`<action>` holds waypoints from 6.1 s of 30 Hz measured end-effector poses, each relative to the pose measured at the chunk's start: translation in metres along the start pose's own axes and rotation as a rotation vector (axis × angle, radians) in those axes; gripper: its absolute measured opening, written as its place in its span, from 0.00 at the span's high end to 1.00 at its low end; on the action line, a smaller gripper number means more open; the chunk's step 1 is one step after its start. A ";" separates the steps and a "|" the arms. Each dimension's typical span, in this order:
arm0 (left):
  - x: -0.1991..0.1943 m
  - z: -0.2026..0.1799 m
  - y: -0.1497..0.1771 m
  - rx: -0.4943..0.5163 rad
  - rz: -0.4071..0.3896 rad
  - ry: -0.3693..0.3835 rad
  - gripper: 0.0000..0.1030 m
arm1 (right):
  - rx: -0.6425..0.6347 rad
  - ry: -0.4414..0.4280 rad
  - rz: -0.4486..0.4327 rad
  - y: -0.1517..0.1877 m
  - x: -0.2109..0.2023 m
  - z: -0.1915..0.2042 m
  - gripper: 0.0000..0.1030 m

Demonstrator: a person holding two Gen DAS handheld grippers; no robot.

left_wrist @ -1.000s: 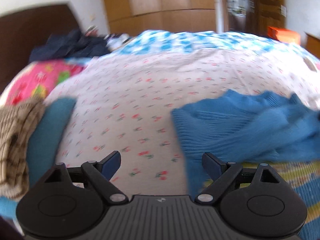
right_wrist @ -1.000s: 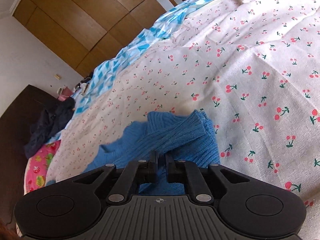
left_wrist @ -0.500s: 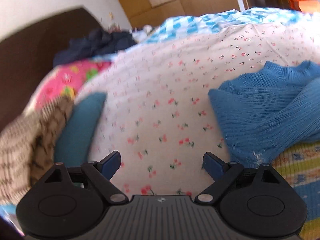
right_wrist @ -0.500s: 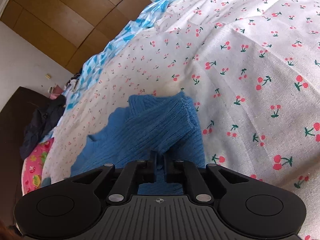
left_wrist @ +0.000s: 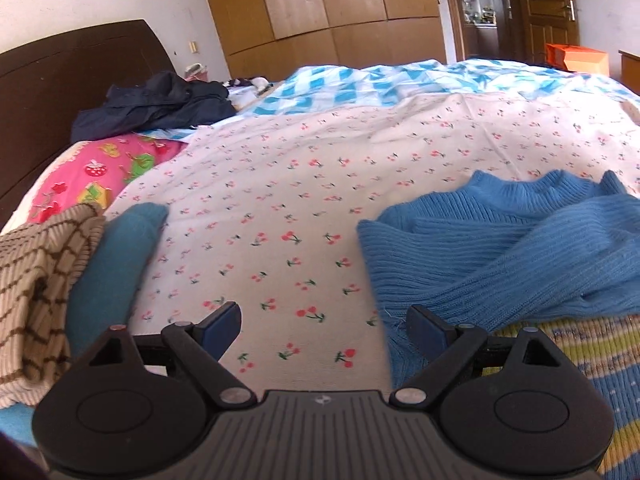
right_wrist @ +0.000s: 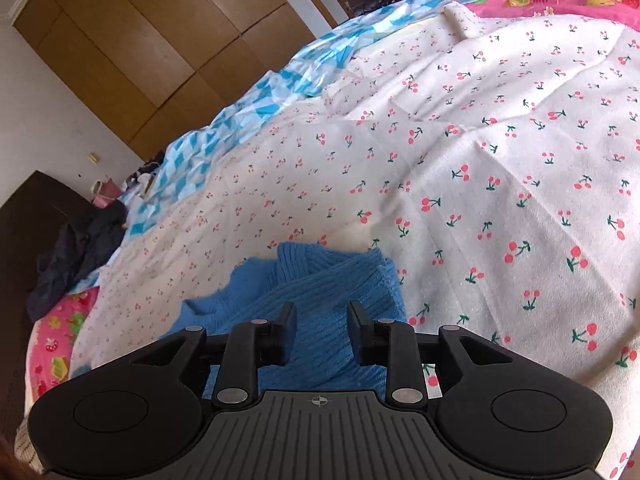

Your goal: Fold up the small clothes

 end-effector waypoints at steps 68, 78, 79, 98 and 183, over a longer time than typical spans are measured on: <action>0.024 0.032 0.006 -0.152 0.128 0.015 0.07 | -0.809 -0.030 0.319 0.044 0.083 0.165 0.71; 0.022 0.035 0.003 -0.172 0.112 0.055 0.07 | -1.029 -0.012 0.435 0.078 0.119 0.191 0.76; 0.022 0.036 0.004 -0.178 0.114 0.057 0.07 | -1.032 -0.010 0.439 0.079 0.120 0.193 0.88; 0.030 0.029 0.010 -0.119 0.154 0.034 0.06 | -0.839 0.040 0.258 0.051 0.067 0.156 0.88; 0.028 0.023 -0.065 -0.580 0.329 0.727 0.89 | 0.215 -0.374 0.112 -0.040 0.009 0.000 0.93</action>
Point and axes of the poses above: each gripper's, at about its wrist camera, not at the fingertips, and x roughly the way its jaws point, z to its left, y to its underside, the point moved 5 cm from there along x, roughly the way its jaws point, and after that the axes turned 7 degrees about z, right-handed, at the moved point
